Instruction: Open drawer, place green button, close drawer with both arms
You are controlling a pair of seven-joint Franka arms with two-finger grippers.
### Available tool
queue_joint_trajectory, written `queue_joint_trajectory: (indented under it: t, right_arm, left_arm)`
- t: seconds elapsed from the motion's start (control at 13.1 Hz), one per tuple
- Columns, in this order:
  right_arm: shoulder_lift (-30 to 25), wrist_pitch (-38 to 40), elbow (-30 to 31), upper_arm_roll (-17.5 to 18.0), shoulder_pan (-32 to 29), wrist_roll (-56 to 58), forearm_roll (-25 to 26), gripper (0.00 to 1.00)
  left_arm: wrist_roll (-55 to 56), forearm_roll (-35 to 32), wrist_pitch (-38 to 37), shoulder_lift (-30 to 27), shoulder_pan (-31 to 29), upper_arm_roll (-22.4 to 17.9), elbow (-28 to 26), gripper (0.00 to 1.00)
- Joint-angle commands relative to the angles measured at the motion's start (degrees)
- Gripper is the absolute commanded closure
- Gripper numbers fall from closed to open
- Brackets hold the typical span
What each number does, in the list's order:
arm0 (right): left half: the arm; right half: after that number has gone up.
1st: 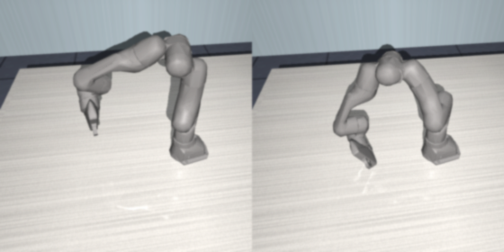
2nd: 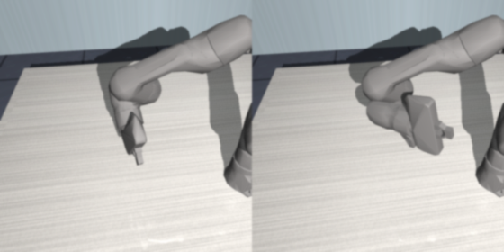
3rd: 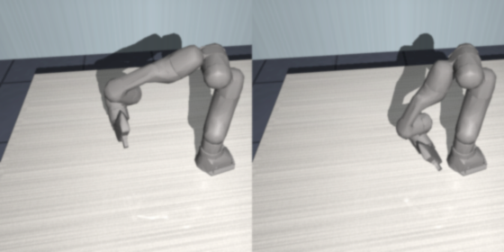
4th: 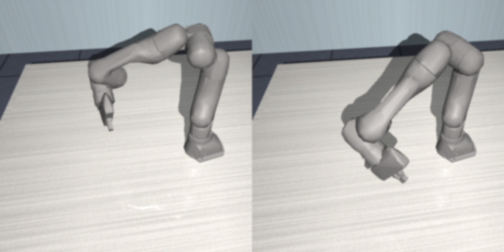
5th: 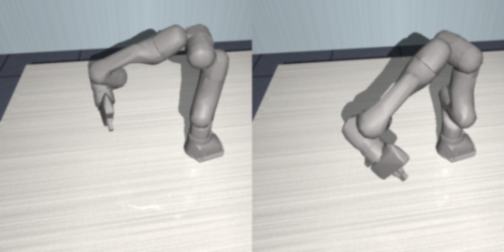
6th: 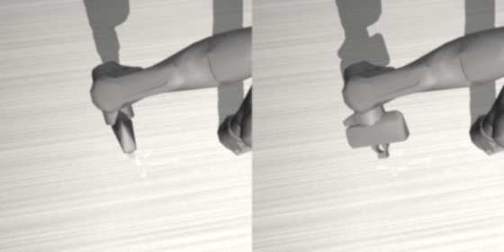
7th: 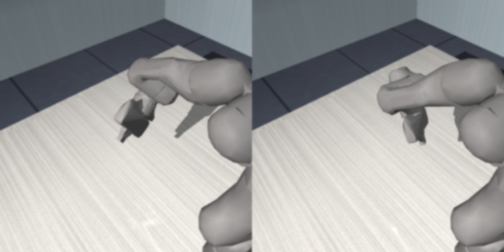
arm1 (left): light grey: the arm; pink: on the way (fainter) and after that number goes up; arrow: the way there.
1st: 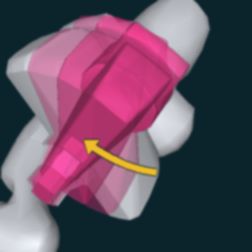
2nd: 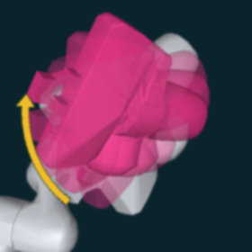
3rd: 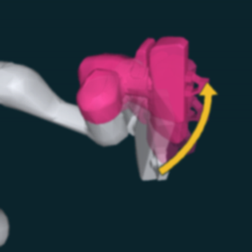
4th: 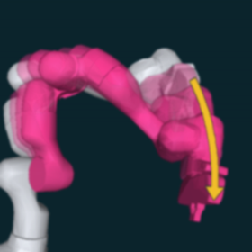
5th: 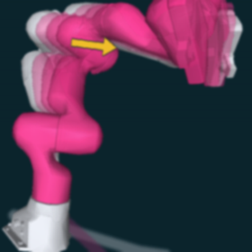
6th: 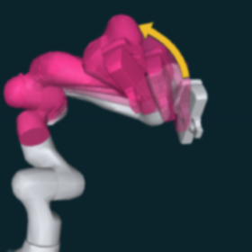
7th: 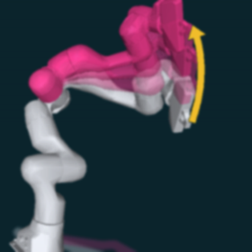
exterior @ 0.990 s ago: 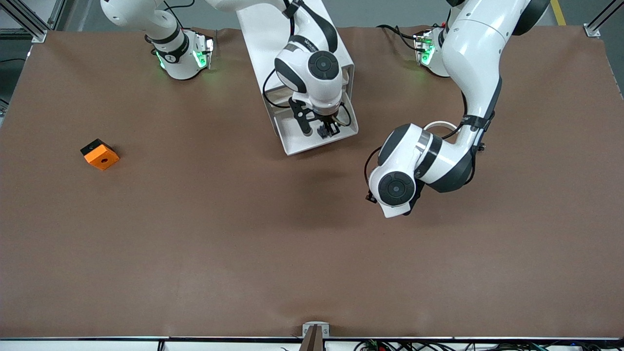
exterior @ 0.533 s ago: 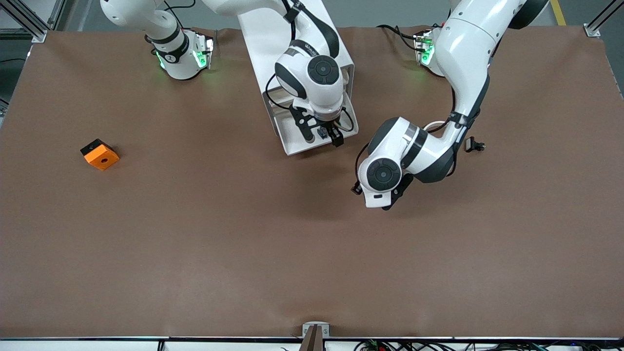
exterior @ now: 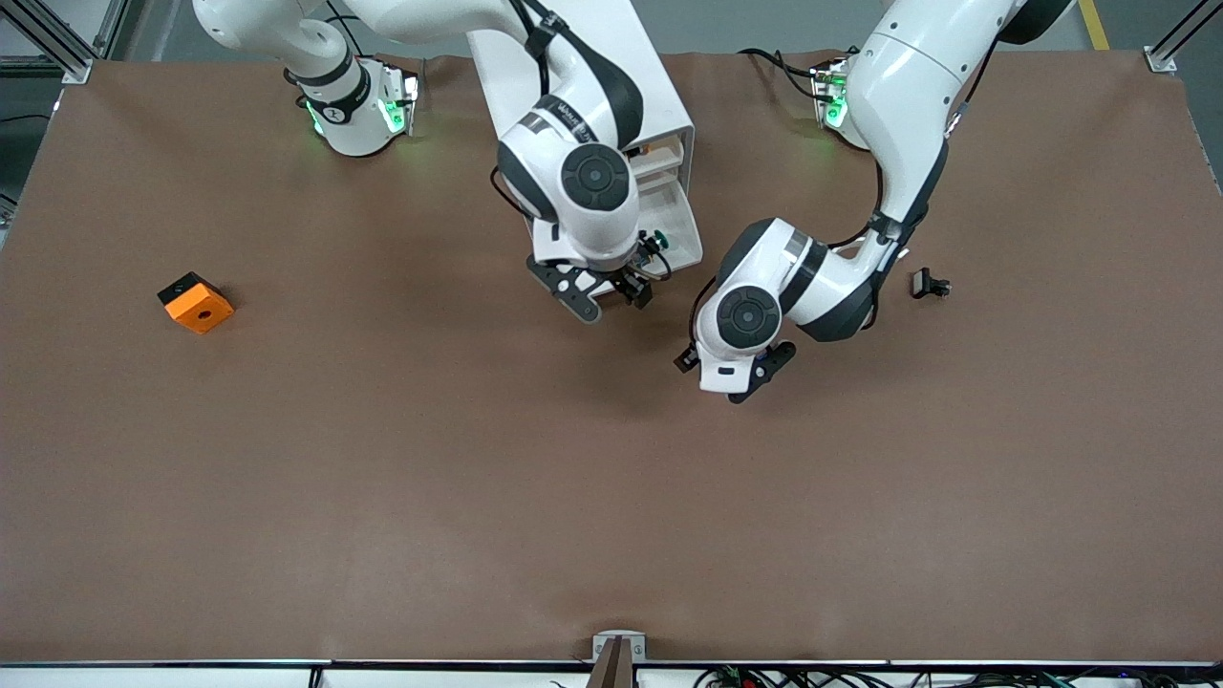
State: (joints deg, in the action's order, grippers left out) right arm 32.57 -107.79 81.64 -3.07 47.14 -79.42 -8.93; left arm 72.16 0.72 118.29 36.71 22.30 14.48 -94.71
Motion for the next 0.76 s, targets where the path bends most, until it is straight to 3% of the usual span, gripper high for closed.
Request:
queue_joint_trajectory:
  t: [0.0, 0.69]
  right_arm:
    - [-0.31, 3.46, -2.1, 0.26, -4.06, 12.4, 2.32, 0.0]
    - [-7.43, 11.45, -1.75, 0.26, -25.76, 54.94, 6.37, 0.0]
  left_arm:
    - [-2.64, -0.37, 2.99, -0.76, -0.15, 2.21, -1.09, 0.0]
    - [-5.54, -0.11, 2.83, 3.02, 0.12, 8.19, -2.24, 0.0]
